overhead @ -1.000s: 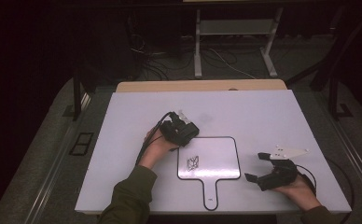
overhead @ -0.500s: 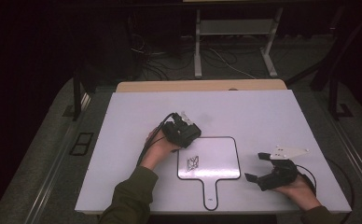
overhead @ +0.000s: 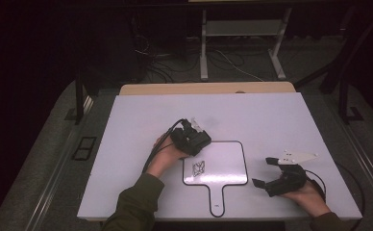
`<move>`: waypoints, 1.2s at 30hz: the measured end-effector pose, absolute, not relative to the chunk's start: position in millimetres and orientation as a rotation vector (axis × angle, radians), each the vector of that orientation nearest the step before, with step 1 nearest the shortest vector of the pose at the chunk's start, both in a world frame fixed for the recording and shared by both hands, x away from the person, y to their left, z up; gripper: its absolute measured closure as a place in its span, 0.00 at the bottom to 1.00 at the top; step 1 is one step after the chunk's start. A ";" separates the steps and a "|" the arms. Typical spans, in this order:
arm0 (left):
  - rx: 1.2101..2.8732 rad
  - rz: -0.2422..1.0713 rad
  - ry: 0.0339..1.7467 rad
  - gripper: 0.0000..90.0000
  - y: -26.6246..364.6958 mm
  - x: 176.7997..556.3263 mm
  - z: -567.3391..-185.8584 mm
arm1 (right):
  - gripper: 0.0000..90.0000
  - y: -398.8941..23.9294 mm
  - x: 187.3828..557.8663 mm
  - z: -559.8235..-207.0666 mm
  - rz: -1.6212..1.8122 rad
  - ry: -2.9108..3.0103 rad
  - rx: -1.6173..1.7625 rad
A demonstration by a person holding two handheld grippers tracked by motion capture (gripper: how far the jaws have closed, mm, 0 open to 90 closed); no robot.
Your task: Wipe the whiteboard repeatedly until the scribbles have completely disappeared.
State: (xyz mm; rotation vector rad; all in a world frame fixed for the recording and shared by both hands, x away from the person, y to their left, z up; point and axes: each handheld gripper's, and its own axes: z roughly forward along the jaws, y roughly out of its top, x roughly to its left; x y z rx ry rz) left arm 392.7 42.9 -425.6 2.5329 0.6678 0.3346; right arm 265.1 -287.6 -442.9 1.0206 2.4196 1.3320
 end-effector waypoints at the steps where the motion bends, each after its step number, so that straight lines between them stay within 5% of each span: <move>1: 2.522 0.347 0.681 0.44 43.5 393.2 -426.4 | 0.00 -287.7 265.1 -442.8 1.332 2.419 1.021; 28: 2.496 0.382 0.765 0.44 59.7 402.7 -426.8 | 0.00 -287.8 265.2 -442.9 1.333 2.419 1.021; 36: 2.531 0.306 0.673 0.44 45.0 393.9 -425.9 | 0.00 -287.4 265.3 -443.1 1.330 2.422 1.023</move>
